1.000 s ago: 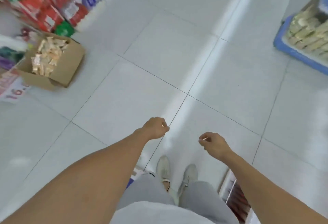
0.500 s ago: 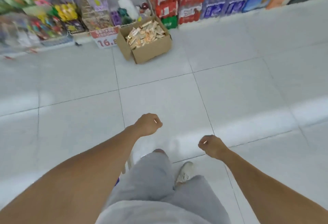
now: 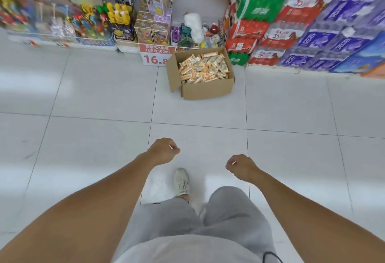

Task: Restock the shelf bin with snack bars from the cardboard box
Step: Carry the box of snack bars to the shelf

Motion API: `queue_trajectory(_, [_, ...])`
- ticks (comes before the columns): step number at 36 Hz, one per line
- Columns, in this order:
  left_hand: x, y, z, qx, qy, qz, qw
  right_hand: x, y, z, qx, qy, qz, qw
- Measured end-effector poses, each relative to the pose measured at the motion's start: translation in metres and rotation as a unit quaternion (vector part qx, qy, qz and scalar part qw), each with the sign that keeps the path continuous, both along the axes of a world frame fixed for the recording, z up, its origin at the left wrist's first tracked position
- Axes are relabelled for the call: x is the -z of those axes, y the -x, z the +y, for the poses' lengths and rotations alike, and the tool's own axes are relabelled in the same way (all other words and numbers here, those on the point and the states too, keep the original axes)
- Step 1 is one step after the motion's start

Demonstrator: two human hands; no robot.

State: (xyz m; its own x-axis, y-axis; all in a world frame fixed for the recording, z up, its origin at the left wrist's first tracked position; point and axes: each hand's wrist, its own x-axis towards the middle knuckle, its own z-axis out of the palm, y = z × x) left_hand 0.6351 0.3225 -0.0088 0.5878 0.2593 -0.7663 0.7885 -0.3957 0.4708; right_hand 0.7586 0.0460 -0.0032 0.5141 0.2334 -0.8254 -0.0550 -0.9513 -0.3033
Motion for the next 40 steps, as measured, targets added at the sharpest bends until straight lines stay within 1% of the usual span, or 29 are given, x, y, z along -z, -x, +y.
queue_trajectory(3, [-0.004,-0.049,0.024,0.006,-0.009,-0.004,1.000,-0.007,-0.051,0.028,-0.003,-0.014,-0.019,1.000])
queue_trajectory(7, [-0.001,-0.117,0.045,-0.007,0.007,-0.008,1.000,-0.003,-0.114,0.055,0.004,-0.027,-0.023,0.999])
queue_trajectory(16, [0.019,-0.253,0.098,-0.006,-0.017,0.017,1.000,0.039,-0.267,0.114,-0.025,0.011,0.009,1.000])
queue_trajectory(21, [0.041,-0.328,0.140,-0.043,-0.023,0.032,0.998,0.065,-0.356,0.154,-0.025,0.012,0.022,0.999])
queue_trajectory(23, [0.060,-0.356,0.158,-0.062,-0.018,0.036,0.997,0.081,-0.392,0.173,0.005,0.008,0.033,0.999])
queue_trajectory(27, [0.114,-0.409,0.196,-0.095,-0.009,0.047,0.994,0.114,-0.453,0.213,0.125,-0.011,0.059,0.990])
queue_trajectory(28, [0.130,-0.422,0.205,-0.101,-0.004,0.057,0.993,0.127,-0.468,0.222,0.134,-0.011,0.061,0.989])
queue_trajectory(30, [0.166,-0.444,0.223,-0.121,-0.001,0.067,0.990,0.155,-0.497,0.240,0.122,-0.012,0.041,0.992])
queue_trajectory(31, [0.192,-0.456,0.232,-0.138,-0.002,0.077,0.987,0.180,-0.515,0.248,0.120,-0.006,0.032,0.992])
queue_trajectory(34, [0.217,-0.468,0.244,-0.165,-0.020,0.096,0.981,0.201,-0.541,0.261,0.077,0.029,-0.008,0.997])
queue_trajectory(36, [0.291,-0.491,0.258,-0.193,-0.030,0.131,0.972,0.270,-0.582,0.275,0.032,0.068,-0.029,0.997])
queue_trajectory(38, [0.293,-0.490,0.260,-0.207,-0.033,0.126,0.970,0.273,-0.591,0.270,0.031,0.091,-0.043,0.994])
queue_trajectory(39, [0.334,-0.494,0.260,-0.222,-0.032,0.149,0.963,0.319,-0.604,0.269,0.028,0.110,-0.041,0.993])
queue_trajectory(40, [0.368,-0.497,0.264,-0.227,-0.033,0.167,0.959,0.351,-0.618,0.267,0.040,0.124,-0.039,0.991])
